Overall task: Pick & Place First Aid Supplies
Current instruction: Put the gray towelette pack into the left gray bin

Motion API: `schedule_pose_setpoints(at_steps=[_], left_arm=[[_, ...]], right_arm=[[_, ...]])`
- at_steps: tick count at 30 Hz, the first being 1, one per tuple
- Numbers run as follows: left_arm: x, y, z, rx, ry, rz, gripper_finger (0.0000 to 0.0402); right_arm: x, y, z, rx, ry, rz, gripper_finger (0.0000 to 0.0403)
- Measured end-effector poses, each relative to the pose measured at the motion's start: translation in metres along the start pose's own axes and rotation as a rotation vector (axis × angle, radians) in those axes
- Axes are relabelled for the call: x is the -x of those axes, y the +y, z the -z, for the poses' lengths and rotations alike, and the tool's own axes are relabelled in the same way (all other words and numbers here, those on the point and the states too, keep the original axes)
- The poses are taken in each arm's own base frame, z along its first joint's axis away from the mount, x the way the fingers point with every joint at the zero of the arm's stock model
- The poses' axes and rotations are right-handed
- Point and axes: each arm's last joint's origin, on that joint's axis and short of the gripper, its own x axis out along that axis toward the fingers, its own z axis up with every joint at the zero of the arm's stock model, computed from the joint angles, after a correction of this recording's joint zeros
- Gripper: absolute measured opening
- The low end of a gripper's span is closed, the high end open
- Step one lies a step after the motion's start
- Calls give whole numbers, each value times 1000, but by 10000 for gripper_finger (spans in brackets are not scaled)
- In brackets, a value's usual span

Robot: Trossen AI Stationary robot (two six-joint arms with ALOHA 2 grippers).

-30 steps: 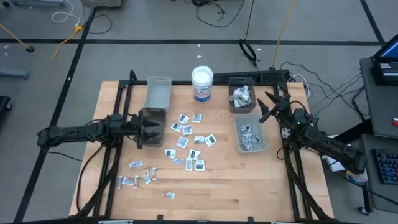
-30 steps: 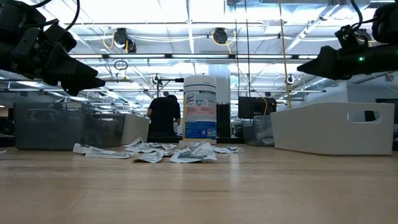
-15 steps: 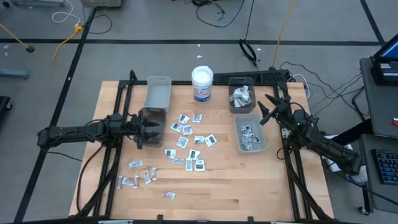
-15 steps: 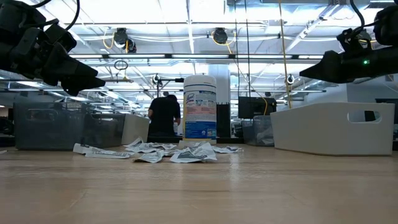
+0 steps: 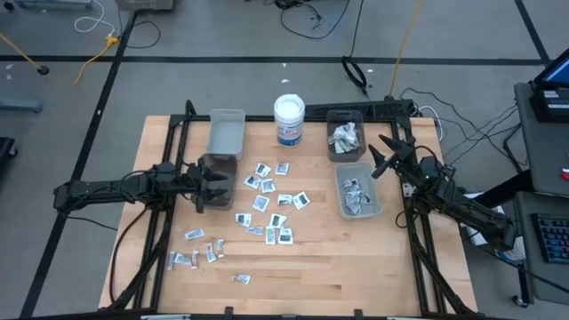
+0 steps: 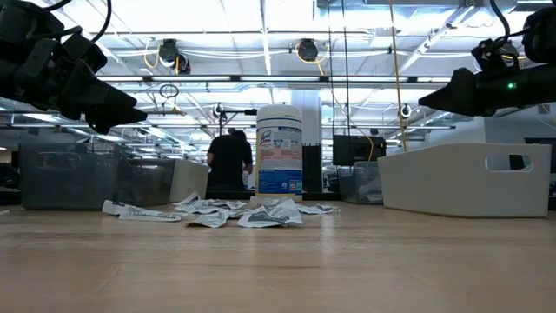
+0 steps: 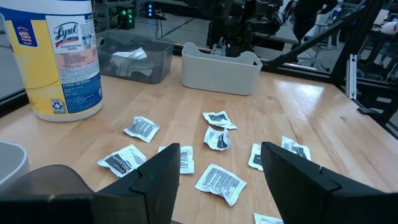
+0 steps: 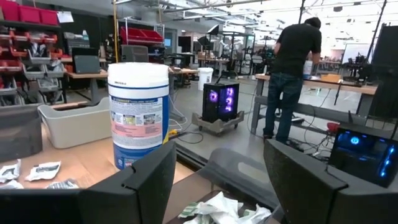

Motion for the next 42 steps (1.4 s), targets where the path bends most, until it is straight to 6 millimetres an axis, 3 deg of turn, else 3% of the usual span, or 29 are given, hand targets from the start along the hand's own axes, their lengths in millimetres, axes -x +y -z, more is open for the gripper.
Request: schedule_pose_setpoints(at_steps=[25,32,37,42], left_arm=[[0,0,0,0,-1,0,230],[-1,0,0,140,29,-4,230],[-2,-2,-29,153,89,-72,230],[-11,-4,-56,183,299,-165,230]], right_arm=[[0,0,-1,1,-6,0,238],[0,0,-1,1,-6,0,238],[0,0,-1,1,-6,0,238],[0,0,-1,1,-6,0,238]])
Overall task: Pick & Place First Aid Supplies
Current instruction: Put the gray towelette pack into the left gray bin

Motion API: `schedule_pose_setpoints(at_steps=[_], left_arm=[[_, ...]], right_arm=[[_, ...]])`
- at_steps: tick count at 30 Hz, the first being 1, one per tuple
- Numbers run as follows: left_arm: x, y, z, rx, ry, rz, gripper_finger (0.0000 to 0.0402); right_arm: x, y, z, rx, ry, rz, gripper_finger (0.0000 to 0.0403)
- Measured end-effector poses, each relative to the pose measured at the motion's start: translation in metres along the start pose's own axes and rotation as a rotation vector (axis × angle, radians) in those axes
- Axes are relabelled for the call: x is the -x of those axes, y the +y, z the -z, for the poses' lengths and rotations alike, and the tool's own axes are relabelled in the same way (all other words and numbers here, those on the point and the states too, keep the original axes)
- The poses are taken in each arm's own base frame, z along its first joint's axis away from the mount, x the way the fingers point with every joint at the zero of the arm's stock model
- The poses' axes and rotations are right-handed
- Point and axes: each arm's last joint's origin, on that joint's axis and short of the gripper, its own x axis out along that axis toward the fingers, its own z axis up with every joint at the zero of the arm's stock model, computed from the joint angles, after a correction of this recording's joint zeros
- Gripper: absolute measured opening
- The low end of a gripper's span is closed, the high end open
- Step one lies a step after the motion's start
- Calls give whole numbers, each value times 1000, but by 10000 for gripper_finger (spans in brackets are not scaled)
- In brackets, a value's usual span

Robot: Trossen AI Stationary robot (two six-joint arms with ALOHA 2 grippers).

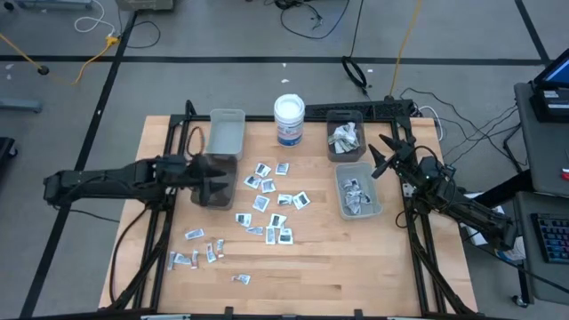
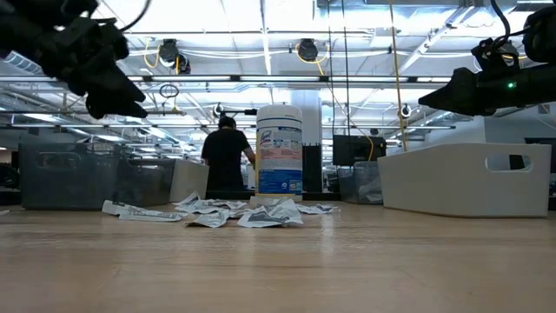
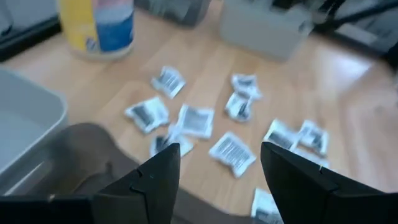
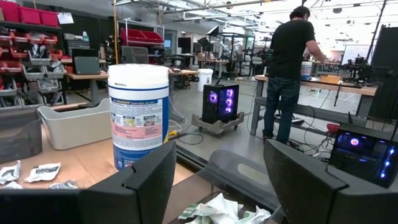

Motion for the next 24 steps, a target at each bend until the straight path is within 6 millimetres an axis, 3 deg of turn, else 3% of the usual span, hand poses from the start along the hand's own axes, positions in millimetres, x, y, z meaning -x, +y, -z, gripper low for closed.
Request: schedule_pose_setpoints(at_steps=[16,24], left_arm=[[-55,-28,-77,-90,522,-134,230],[-95,-57,-105,-261,614,-55,230]], right_arm=[[0,0,0,0,0,0,238],[0,0,0,0,1,0,238]])
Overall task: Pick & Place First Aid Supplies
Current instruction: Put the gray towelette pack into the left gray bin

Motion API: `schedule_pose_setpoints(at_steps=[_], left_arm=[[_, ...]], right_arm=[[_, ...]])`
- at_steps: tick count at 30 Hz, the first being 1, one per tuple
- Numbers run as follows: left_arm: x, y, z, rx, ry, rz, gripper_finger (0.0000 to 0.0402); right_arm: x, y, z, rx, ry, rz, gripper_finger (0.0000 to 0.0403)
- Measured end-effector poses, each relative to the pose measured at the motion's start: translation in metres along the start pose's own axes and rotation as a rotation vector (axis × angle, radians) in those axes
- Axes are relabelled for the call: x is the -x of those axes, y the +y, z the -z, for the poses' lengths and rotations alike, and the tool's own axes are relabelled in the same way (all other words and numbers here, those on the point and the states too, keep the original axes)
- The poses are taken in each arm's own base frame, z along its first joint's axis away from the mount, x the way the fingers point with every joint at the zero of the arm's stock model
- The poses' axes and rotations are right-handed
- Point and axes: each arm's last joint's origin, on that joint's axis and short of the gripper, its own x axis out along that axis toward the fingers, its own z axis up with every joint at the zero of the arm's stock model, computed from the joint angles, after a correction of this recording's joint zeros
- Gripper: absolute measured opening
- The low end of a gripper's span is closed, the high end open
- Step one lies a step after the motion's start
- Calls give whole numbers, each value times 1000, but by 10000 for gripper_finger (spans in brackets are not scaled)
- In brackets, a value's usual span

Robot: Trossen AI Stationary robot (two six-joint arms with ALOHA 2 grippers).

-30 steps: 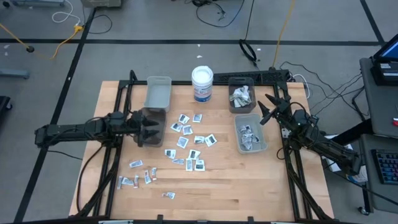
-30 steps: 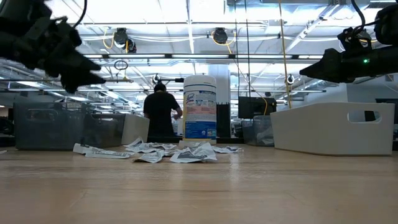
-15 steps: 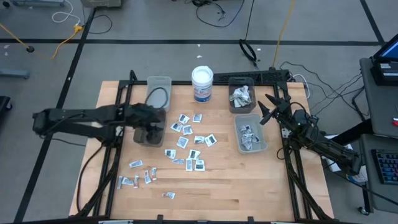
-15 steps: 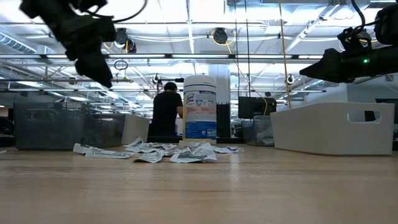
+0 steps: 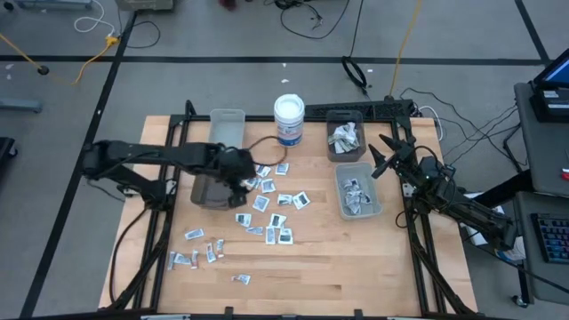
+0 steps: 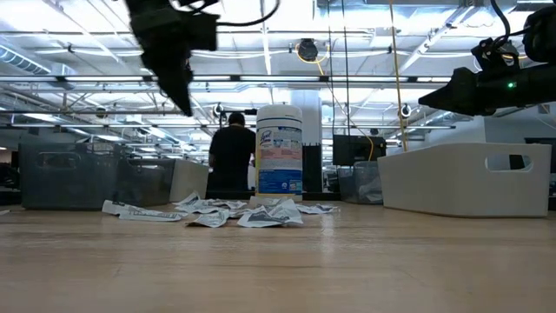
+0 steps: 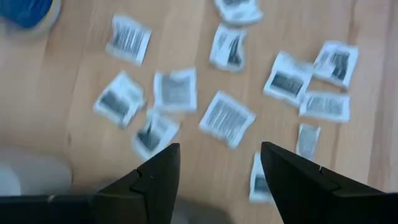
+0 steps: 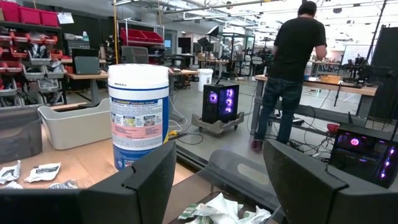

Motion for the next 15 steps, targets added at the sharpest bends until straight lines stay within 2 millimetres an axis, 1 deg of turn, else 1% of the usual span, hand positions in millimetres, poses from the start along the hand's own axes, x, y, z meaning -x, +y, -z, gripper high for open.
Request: schedule_pose_setpoints(at_steps=[8,15], left_arm=[[-25,-13,-44,-49,72,2,230],[-47,-20,-78,-116,70,6,230]], right_arm=[[0,0,0,0,0,0,238],[0,0,0,0,0,0,238]])
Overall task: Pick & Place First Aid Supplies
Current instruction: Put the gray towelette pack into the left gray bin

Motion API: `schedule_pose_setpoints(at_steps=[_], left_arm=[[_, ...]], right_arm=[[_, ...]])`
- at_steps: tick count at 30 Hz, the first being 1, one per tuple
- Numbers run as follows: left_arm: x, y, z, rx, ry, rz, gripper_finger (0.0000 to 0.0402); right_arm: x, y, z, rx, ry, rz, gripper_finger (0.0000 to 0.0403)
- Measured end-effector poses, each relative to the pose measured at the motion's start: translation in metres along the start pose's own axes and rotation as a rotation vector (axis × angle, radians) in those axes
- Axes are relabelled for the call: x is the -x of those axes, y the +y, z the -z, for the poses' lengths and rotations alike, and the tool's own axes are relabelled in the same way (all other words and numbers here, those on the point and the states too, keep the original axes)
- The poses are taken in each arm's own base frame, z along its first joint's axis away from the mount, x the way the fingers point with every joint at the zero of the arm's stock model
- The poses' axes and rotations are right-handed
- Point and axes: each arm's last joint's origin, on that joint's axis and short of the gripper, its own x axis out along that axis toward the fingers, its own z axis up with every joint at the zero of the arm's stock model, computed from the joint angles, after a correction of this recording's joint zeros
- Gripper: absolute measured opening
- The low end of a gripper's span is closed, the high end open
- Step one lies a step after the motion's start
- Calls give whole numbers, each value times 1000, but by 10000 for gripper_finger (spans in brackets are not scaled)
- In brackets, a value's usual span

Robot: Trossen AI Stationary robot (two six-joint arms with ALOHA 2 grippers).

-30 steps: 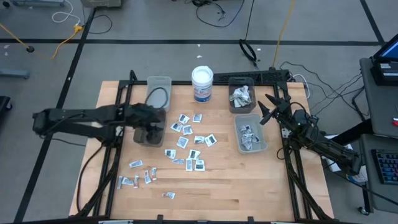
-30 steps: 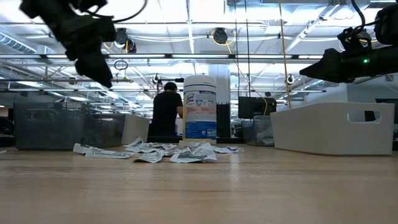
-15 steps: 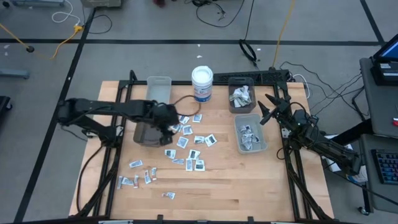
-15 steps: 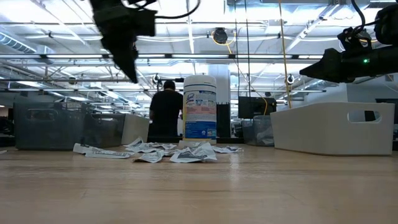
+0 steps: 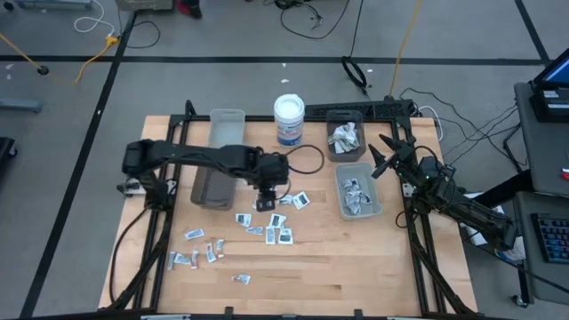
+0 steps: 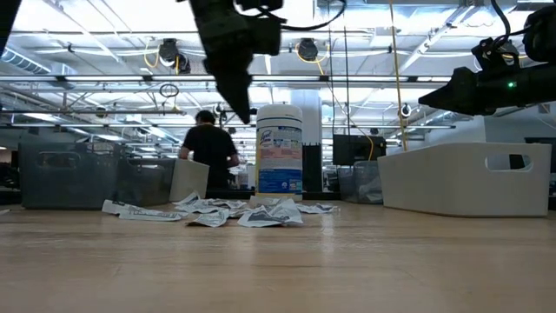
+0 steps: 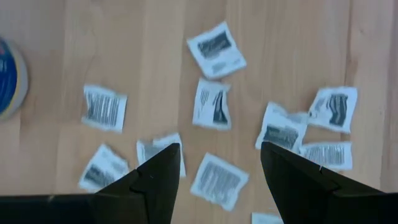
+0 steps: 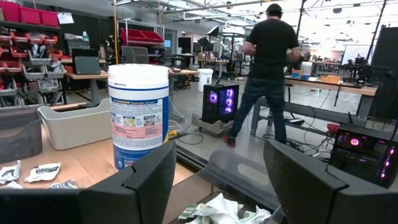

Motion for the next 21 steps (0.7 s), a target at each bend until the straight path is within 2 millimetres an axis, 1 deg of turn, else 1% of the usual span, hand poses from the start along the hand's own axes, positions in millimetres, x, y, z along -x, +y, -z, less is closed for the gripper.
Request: schedule_pose_setpoints(at_steps=[4,7,13,21], left_arm=[[-12,0,-15,-12,4,0,230],[-24,-1,-20,2,28,-2,230],[-56,-5,-13,-9,153,-129,230],[-84,-16,-12,-3,190,-134,230]], right_arm=[[0,0,0,0,0,0,238],[0,0,0,0,0,0,238],[0,0,0,0,0,0,238],[0,0,0,0,0,0,238]])
